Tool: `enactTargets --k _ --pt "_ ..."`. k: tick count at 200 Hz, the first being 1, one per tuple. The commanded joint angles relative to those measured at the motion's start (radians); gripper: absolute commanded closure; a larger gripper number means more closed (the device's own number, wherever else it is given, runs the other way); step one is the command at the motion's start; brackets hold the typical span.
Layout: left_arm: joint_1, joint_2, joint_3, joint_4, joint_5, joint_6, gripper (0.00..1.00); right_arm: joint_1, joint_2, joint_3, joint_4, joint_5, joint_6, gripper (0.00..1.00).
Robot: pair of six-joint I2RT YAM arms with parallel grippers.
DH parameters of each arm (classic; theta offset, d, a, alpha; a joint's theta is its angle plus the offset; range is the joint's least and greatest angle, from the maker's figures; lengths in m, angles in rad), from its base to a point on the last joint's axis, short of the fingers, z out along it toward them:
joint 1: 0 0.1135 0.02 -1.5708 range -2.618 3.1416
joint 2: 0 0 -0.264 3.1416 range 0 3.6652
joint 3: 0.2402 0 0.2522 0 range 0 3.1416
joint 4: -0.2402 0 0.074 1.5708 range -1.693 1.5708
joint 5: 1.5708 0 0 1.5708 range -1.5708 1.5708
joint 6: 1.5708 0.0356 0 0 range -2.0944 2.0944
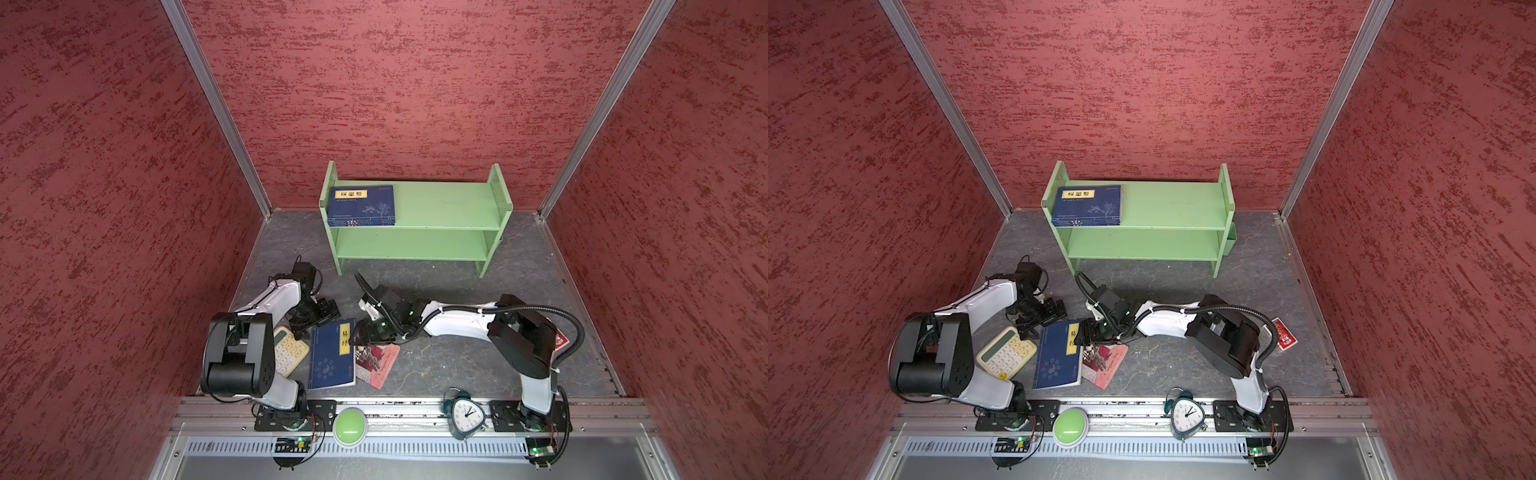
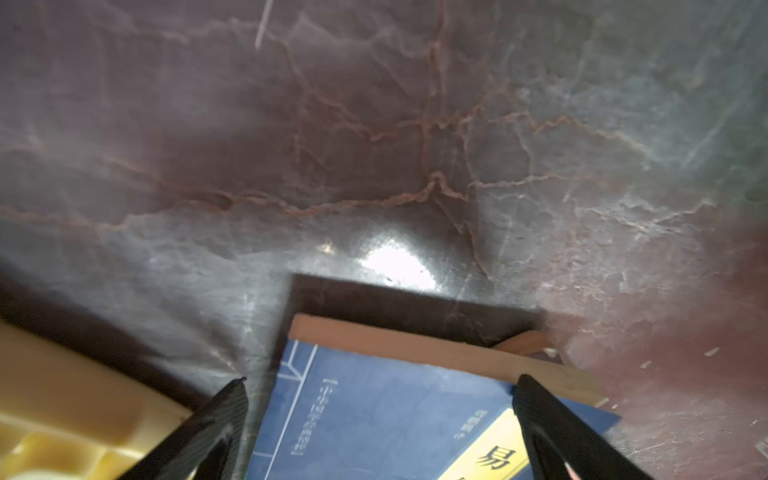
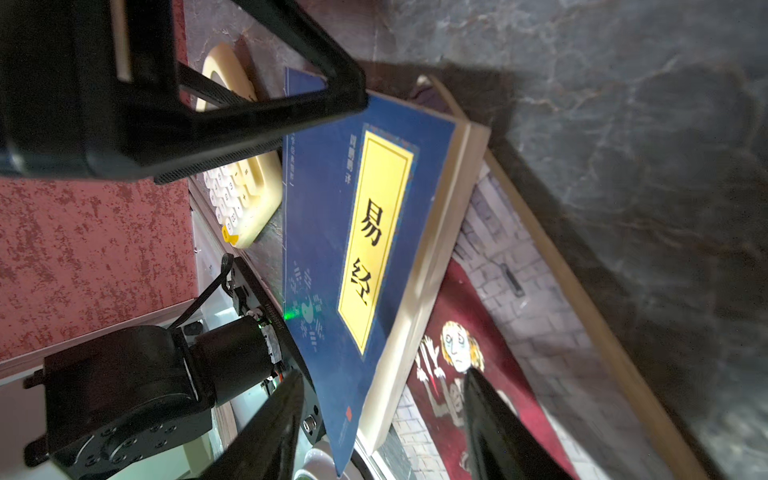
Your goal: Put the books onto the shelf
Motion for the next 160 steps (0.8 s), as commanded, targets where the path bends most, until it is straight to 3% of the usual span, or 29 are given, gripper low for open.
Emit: enactTargets --k 1,101,160 --pt "-0.013 0.017 -0.005 0.017 0.011 0.008 0.0 0.01 0.023 0.034 -0.035 0.01 -0.013 0.38" --pt "-0.082 0.058 0.018 0.08 0.217 -0.043 0.01 0.01 0.073 0.036 -0.012 -0.001 0.013 0.43" --pt "-0.087 0.048 0.035 0.111 0.288 -0.059 0.01 -0.029 0.062 -0.003 0.019 0.041 0.031 0.6"
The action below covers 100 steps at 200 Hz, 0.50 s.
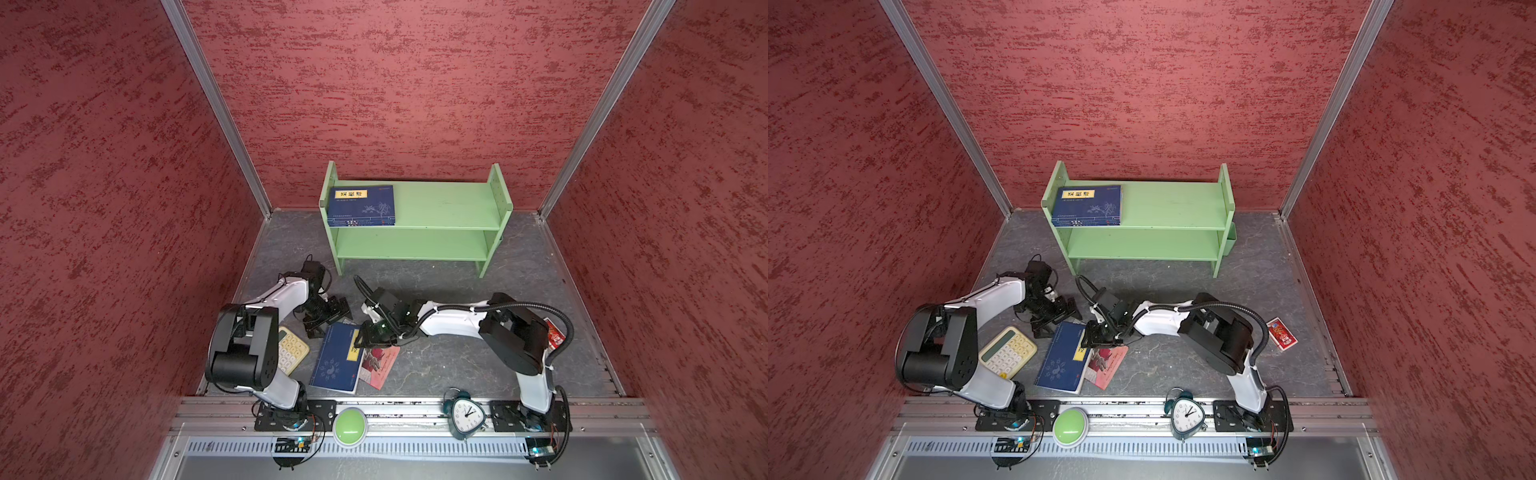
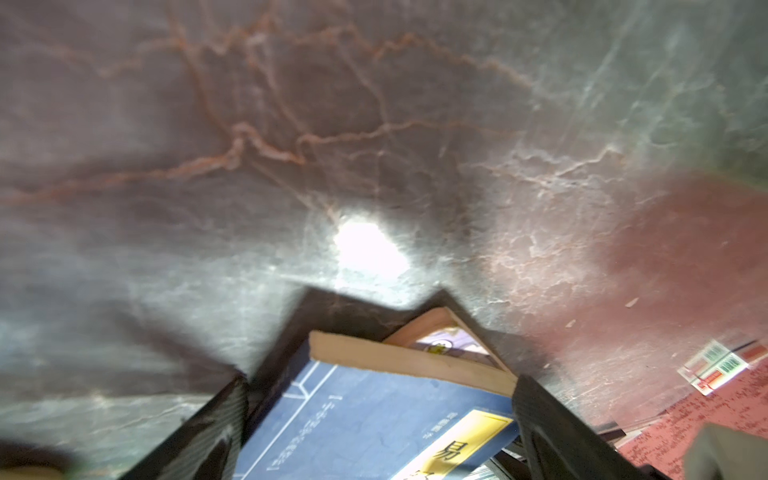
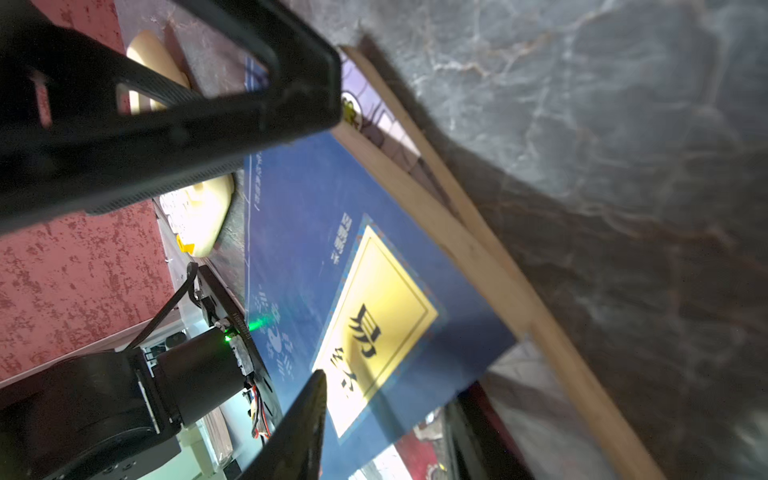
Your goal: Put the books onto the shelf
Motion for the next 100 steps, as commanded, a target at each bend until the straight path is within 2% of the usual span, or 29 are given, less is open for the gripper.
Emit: enactTargets --k 1,13,39,100 --pt "-0.015 0.01 0.019 0.059 0.123 -0.015 0.01 -0.018 0.013 -0.015 0.053 0.039 0.005 0.6" --pt "-0.014 0.003 0.022 0.064 0.128 -0.015 0.01 -0.032 0.016 -0.012 0.067 0.035 0.005 0.62" --pt "-0.01 -0.006 0.048 0.062 0.148 -0.009 0.01 -0.065 0.031 -0.003 0.098 0.014 -0.002 0.84" --pt "0.023 -0.086 0.04 0.018 0.095 0.034 0.02 -0.127 0.017 0.029 0.043 0.042 -0.063 0.82"
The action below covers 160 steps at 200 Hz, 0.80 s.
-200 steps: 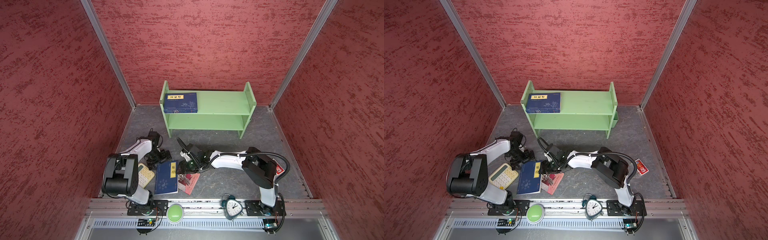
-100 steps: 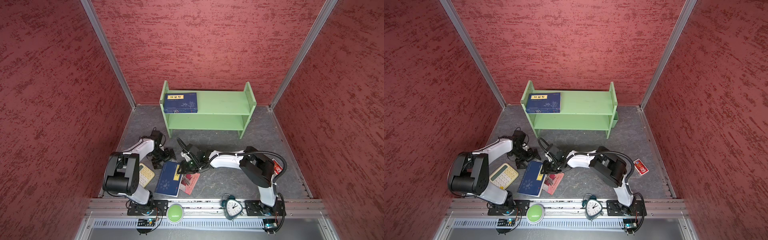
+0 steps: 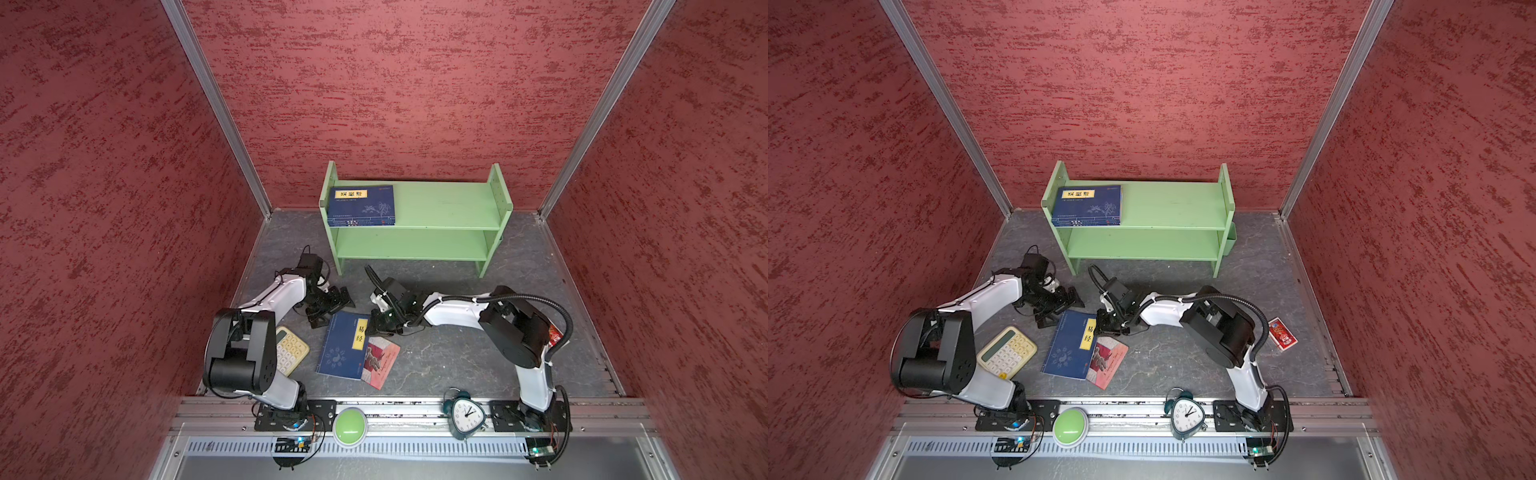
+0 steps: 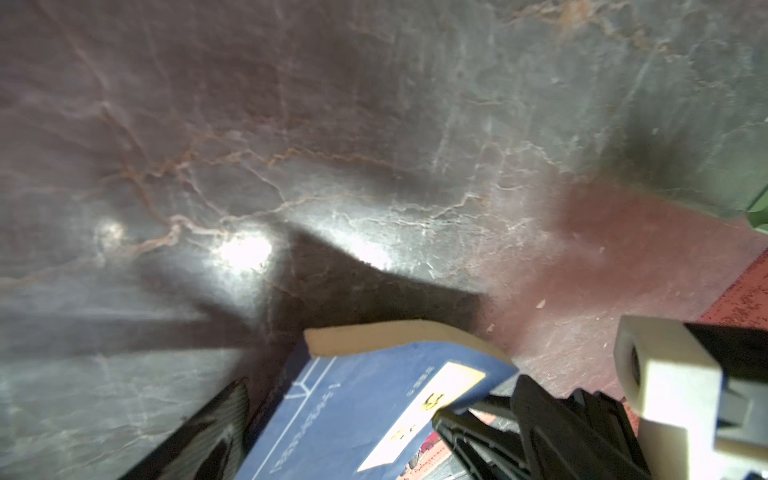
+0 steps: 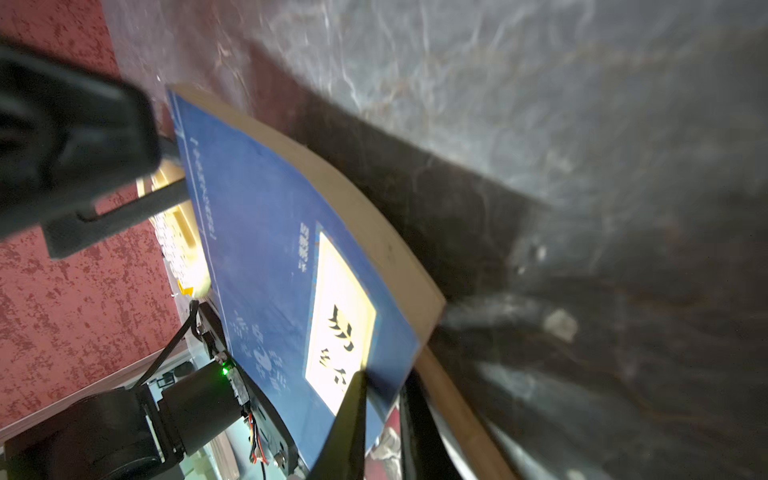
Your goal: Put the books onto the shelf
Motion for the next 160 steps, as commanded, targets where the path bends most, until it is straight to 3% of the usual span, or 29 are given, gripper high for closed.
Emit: enactTargets --k 1,44,84,160 --pt "0.006 -0.043 -0.002 -0.027 0.04 0.024 0.01 -0.024 0.004 0.026 0.034 0.043 -0.034 0.82" --pt "0.011 -0.043 -0.04 -0.016 0.041 0.025 0.02 -0.041 -0.009 0.024 0.057 0.029 -0.032 0.69" --pt "0.028 -0.039 -0.048 -0.041 -0.042 0.037 0.03 -0.044 -0.042 -0.017 0.1 0.025 -0.004 0.6" --pt "0.016 -0.001 -0.078 -0.001 -0.035 0.064 0.05 -0.062 0.001 -0.049 0.174 -0.051 0.039 0.57"
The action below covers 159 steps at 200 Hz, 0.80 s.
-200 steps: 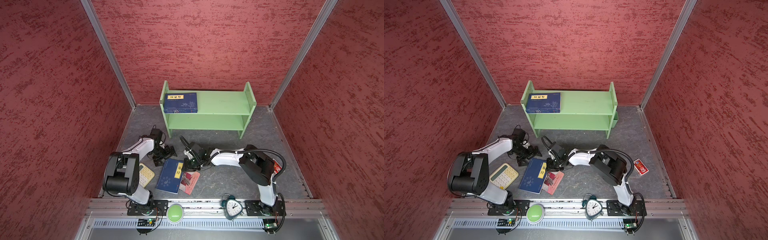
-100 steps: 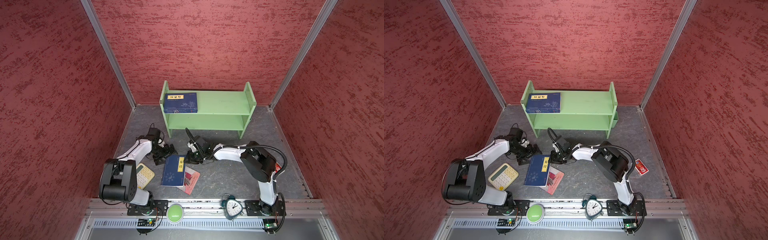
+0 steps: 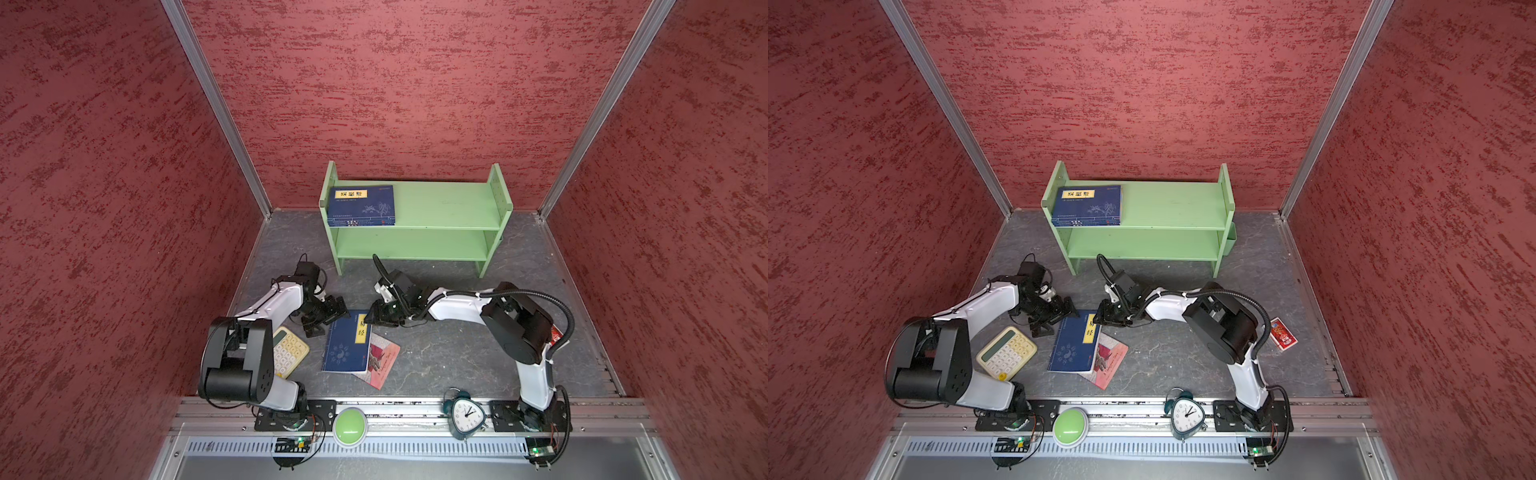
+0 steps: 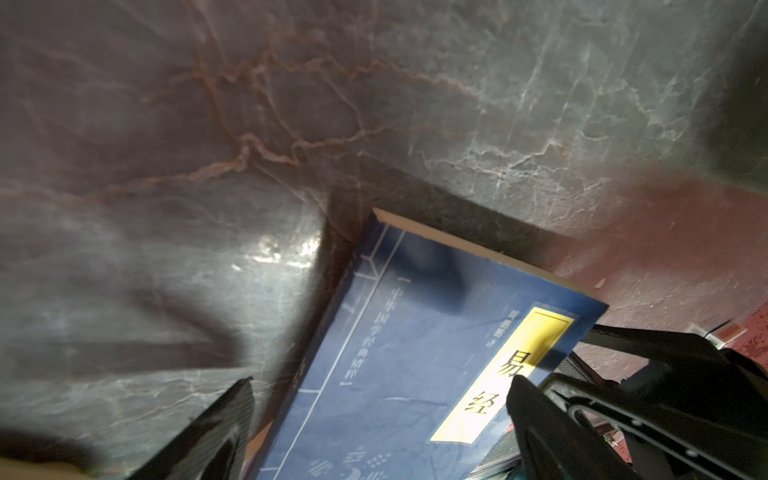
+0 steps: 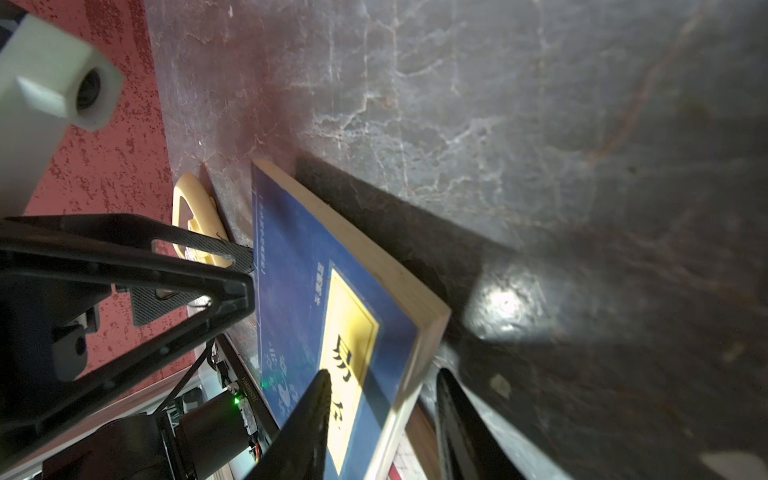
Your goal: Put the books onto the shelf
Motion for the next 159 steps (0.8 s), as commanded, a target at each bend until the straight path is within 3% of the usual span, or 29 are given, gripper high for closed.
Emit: enactTargets --k 1,98,159 --pt "-0.003 0.03 0.001 0.025 0.005 0.019 0.05 -0.011 0.004 -0.019 0.073 -0.039 0.031 0.57" --pt "-0.001 0.057 -0.009 0.065 0.106 -0.012 0.08 -0.043 0.059 -0.051 0.202 -0.103 0.088 0.57" --pt "0.006 0.072 -0.011 0.083 0.11 -0.024 0.08 -0.051 0.068 -0.061 0.277 -0.133 0.116 0.61"
